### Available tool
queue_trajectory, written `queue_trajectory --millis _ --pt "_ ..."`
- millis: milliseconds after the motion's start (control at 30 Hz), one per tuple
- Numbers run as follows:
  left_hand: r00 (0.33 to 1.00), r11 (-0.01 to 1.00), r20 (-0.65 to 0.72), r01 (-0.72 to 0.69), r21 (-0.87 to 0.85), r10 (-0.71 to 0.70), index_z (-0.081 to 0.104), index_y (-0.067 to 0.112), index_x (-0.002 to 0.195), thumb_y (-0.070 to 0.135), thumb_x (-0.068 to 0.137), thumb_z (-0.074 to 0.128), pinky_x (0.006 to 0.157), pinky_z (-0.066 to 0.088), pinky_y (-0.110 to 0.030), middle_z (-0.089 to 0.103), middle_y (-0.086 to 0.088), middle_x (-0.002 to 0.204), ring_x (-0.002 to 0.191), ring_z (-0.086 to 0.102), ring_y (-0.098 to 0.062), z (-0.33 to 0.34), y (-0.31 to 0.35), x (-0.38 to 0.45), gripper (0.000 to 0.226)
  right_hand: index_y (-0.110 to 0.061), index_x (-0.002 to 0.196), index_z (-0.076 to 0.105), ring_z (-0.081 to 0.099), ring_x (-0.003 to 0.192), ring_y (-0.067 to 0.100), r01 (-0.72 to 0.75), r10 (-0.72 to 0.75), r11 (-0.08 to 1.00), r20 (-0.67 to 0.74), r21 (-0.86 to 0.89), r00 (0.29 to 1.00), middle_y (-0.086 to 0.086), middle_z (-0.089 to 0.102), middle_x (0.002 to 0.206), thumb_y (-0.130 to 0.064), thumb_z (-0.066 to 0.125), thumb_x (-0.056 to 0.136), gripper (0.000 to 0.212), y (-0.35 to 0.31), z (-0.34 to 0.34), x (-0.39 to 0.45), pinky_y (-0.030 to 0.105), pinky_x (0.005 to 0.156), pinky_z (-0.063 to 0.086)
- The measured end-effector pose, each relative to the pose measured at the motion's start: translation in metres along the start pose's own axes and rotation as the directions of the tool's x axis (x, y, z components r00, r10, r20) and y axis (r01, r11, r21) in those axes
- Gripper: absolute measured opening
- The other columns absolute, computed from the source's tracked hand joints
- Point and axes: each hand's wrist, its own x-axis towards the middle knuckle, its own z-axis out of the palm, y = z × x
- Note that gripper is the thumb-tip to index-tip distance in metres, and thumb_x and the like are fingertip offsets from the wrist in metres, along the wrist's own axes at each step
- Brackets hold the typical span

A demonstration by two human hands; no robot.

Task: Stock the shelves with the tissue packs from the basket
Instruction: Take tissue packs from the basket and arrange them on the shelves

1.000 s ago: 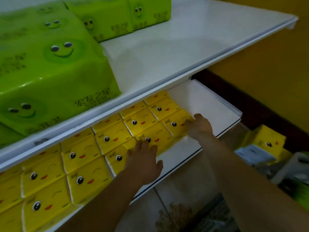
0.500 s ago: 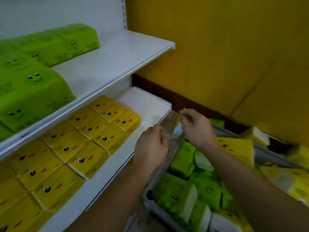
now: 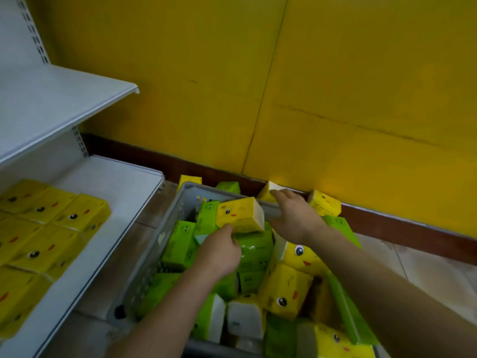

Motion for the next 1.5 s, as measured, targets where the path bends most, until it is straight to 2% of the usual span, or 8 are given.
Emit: queue_trajectory --millis 167,267,367,633,967,1133,1367,1500 --pt "0.992 0.986 0.054 0.119 -0.118 -0.113 0.048 0.021 0.137 0.019 0.099 0.044 0.080 0.049 -0.033 0.060 -0.007 0.129 0.103 0.062 -0.028 0.010 -0.025 0.009 0.038 -0.022 0.156 0.000 0.009 0.148 0.031 0.089 -0.067 0.984 0.143 -0.154 0.987 0.002 0.005 0.163 -0.036 0.068 0.086 0.098 -0.017 0.044 0.044 0.055 0.114 0.026" --pt "0.988 0.961 0.048 0.156 -0.229 -0.149 0.052 0.021 0.130 0.021 0.099 0.047 0.064 0.042 -0.025 0.062 -0.002 0.114 0.082 0.059 -0.022 0.006 -0.041 0.016 0.032 -0.016 0.154 0.015 0.029 0.137 0.033 0.088 -0.063 0.955 0.095 -0.285 0.993 0.009 0.028 0.150 -0.026 0.065 0.087 0.083 -0.024 0.060 0.057 0.052 0.107 0.035" --pt "0.976 0.897 0.026 0.208 -0.389 -0.215 0.055 0.022 0.123 0.041 0.097 0.051 0.082 0.054 -0.036 0.065 -0.002 0.110 0.094 0.066 -0.025 -0.003 -0.053 0.018 0.033 -0.014 0.137 0.043 0.041 0.119 0.031 0.207 -0.227 0.940 -0.045 -0.272 0.973 0.008 0.041 0.128 -0.023 0.069 0.077 0.066 -0.024 0.056 0.048 0.046 0.091 0.049" --pt "0.959 0.257 0.187 0.240 -0.936 -0.215 0.062 0.032 0.117 0.059 0.090 0.050 0.076 0.060 -0.047 0.069 -0.008 0.112 0.095 0.071 -0.032 -0.063 -0.032 -0.002 0.040 -0.008 0.118 0.045 0.047 0.122 0.039 0.576 -0.598 0.789 -0.485 -0.216 0.638 0.019 0.045 0.131 -0.006 0.082 0.066 0.064 -0.041 0.019 0.002 0.046 0.092 0.050" --pt "0.913 0.298 -0.074 0.054 -0.953 -0.402 0.060 0.019 0.117 0.029 0.091 0.060 0.081 0.057 -0.054 0.072 -0.014 0.106 0.091 0.072 -0.035 -0.111 -0.102 -0.038 0.028 -0.022 0.133 0.038 0.047 0.130 0.028 0.723 -0.665 0.681 -0.311 0.120 0.679 0.006 0.027 0.154 -0.039 0.070 0.082 0.064 -0.119 0.036 0.024 0.043 0.083 0.056" --pt "0.807 0.337 -0.221 -0.029 -0.941 -0.548 0.062 0.027 0.114 0.038 0.078 0.071 0.079 0.056 -0.062 0.070 -0.021 0.091 0.087 0.071 -0.040 -0.121 -0.149 -0.061 0.039 -0.035 0.137 0.038 0.049 0.116 -0.002 0.545 -0.547 0.611 -0.191 0.574 0.815 -0.018 0.040 0.136 -0.062 0.050 0.090 0.056 -0.182 0.057 0.043 0.034 0.090 0.052" --pt "0.702 0.194 -0.164 -0.037 -0.980 -0.693 0.066 0.032 0.108 0.049 0.085 0.065 0.077 0.059 -0.055 0.070 -0.012 0.106 0.092 0.071 -0.033 -0.133 -0.184 -0.101 0.029 -0.035 0.131 0.046 0.060 0.110 0.012 0.296 -0.535 0.581 0.082 0.758 0.841 -0.010 0.062 0.122 -0.052 0.059 0.090 0.046 -0.272 0.082 0.050 0.042 0.095 0.050" --pt "0.668 0.425 -0.268 0.080 -0.902 -0.695 0.054 0.046 0.120 0.060 0.085 0.064 0.078 0.061 -0.048 0.064 0.010 0.120 0.097 0.070 -0.021 -0.130 -0.208 -0.144 0.039 -0.026 0.140 0.041 0.053 0.120 0.017 0.358 -0.591 0.632 0.128 0.687 0.797 -0.004 0.055 0.130 -0.041 0.061 0.092 0.055 -0.314 0.095 0.032 0.029 0.097 0.044"
